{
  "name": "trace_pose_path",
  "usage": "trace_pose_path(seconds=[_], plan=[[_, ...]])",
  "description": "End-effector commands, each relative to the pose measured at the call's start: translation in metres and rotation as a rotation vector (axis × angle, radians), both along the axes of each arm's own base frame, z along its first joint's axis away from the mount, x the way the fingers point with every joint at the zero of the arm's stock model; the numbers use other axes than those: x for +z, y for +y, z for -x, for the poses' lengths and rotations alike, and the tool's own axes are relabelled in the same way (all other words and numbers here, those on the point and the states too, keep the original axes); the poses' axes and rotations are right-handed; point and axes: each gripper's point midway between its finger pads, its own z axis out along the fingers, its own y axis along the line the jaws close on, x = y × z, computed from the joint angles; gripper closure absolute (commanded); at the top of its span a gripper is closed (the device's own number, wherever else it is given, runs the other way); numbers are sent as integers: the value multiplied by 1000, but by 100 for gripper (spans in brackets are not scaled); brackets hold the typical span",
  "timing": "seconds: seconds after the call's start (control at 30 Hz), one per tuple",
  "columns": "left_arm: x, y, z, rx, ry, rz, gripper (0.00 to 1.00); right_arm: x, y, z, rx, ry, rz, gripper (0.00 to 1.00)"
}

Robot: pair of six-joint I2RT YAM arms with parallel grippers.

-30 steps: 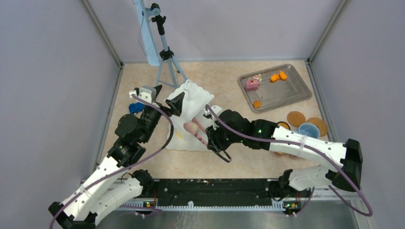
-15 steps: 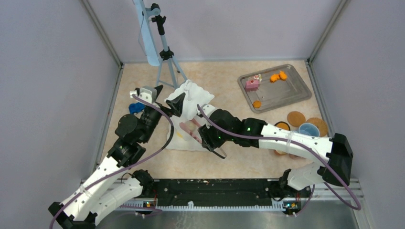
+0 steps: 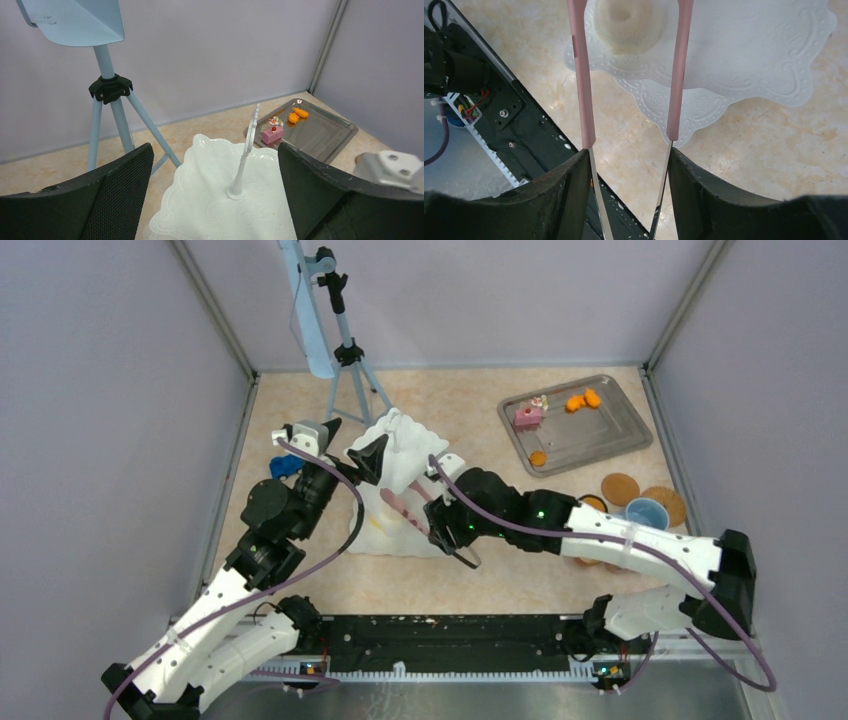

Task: Serve the afternoon tea

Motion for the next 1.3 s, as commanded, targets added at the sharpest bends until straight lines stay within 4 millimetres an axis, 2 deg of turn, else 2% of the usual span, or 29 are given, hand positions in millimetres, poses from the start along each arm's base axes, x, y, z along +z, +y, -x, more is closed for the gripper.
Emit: trace_pose_path(seconds=[0.0,0.2,0.3,0.4,0.5,0.67,0.83,0.93,1.03,1.27], plan=[[15,1,3,-8,-43,17,1,32,-29,10,-40,-42,-75,46],[12,-1,1,-9,-36,10,1,12,-88,21,-182,7,25,47],[12,-1,1,-10,-36,9,1,4,-121,10,-309,14,70,47],[12,-3,1,-17,-37,9,1,3,-156,-26,-465,15,77,48],[11,-3,0,-18,-34,6,1,-1,-198,-86,-633,39,42,48],[10,-6,1,-35,-27,18,1,-19,-243,-177,-778,96,3,47],[10,-14,4,-78,-22,31,1,-37,-263,-249,-793,135,84,44],[11,-15,6,-91,-21,40,1,-43,-267,-278,-762,128,114,43],[11,-16,6,-97,-20,43,1,-46,-267,-291,-725,136,137,44],[12,-18,8,-115,-20,51,1,-57,-272,-291,-676,132,200,42]])
